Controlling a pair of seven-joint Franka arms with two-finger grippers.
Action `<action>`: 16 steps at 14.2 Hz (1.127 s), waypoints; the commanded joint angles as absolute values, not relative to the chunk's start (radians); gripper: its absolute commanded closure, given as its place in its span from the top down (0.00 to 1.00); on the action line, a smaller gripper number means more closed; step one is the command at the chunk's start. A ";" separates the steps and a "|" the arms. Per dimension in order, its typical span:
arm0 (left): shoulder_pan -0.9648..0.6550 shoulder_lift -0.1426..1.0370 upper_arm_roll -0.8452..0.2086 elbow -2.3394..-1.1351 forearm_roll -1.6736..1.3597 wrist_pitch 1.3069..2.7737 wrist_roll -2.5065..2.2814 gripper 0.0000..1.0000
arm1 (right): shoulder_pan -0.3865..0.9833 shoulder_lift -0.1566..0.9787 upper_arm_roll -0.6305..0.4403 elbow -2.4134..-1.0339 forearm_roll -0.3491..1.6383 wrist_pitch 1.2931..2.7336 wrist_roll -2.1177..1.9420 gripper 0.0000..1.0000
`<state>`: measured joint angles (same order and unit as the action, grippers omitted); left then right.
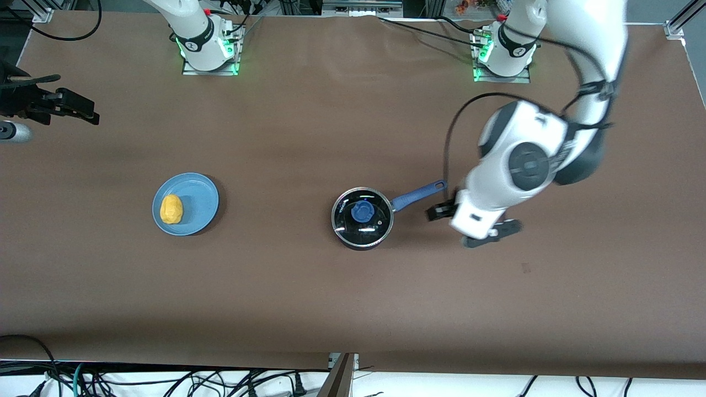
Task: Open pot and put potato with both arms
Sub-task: 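Reach the left gripper down to the blue knob of the lid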
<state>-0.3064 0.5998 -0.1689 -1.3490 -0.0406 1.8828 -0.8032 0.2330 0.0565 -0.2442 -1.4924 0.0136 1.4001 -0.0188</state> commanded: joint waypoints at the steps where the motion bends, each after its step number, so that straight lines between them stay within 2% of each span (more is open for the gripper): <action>1: -0.411 0.724 -0.146 -1.163 -0.008 1.856 -0.917 1.00 | 0.232 0.031 -0.255 -1.513 0.006 1.394 -0.023 1.00; 6: -0.517 0.776 -0.143 -1.146 0.015 1.948 -0.986 1.00 | 0.232 0.031 -0.255 -1.513 0.006 1.396 -0.023 1.00; 8: -0.561 0.828 -0.127 -1.099 0.041 1.994 -1.050 1.00 | 0.232 0.031 -0.255 -1.513 0.006 1.396 -0.023 1.00; 16: -0.620 0.897 -0.126 -1.068 0.112 1.997 -1.083 1.00 | 0.232 0.032 -0.255 -1.513 0.008 1.396 -0.023 1.00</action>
<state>-0.5975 0.8682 -0.1435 -1.1152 0.0815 2.0022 -1.0563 0.2320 0.0565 -0.2553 -1.4924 0.0136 1.4001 -0.0188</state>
